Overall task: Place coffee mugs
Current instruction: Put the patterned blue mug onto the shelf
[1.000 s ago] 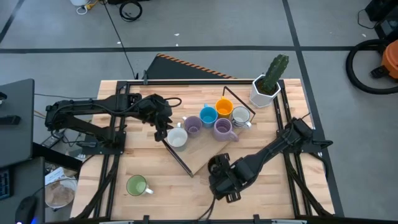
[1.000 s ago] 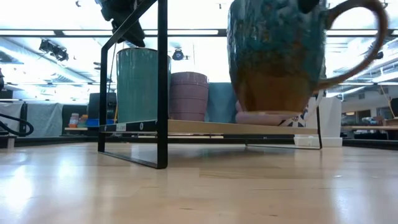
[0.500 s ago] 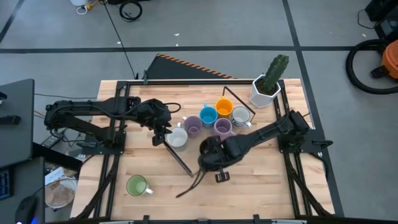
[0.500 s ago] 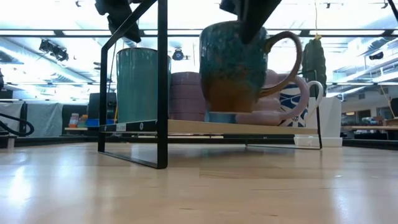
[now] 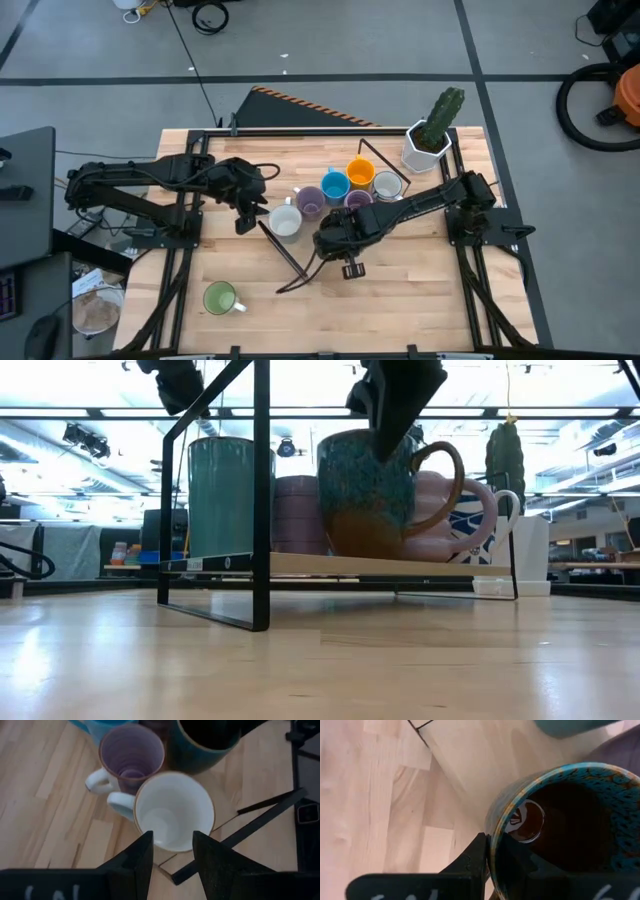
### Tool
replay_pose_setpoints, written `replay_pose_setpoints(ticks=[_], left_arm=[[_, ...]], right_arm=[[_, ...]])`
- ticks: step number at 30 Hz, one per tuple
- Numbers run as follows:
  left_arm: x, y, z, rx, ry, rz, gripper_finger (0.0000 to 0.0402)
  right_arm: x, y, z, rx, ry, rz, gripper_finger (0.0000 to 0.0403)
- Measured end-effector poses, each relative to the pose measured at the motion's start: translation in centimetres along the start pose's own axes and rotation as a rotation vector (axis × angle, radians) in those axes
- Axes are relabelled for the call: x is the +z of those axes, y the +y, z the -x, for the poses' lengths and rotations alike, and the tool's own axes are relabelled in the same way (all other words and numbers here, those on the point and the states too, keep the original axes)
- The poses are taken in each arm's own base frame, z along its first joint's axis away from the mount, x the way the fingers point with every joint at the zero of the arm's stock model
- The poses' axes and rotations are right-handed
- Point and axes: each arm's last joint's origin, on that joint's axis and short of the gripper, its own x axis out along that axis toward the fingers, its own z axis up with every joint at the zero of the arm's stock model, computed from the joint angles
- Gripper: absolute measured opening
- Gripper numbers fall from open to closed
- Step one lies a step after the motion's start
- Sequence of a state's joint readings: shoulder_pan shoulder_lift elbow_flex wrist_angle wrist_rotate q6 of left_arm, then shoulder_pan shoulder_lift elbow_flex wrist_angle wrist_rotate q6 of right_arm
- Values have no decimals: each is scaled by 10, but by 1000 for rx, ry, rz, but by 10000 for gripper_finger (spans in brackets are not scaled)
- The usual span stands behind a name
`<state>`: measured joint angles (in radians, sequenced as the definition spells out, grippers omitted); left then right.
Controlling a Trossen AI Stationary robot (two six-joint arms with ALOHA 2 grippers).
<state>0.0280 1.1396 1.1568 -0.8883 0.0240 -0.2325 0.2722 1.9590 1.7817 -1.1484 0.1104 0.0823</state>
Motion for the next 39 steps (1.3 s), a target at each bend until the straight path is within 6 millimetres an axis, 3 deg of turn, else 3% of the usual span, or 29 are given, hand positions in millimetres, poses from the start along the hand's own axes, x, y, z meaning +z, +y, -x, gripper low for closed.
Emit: replay_pose_setpoints(ticks=[28, 39], left_arm=[[0, 0, 3, -3, -14, 19, 144], [1, 0, 3, -5, -20, 19, 144]], right_arm=[[-3, -22, 0, -9, -13, -110, 50], [-4, -22, 2, -16, -10, -132, 113]])
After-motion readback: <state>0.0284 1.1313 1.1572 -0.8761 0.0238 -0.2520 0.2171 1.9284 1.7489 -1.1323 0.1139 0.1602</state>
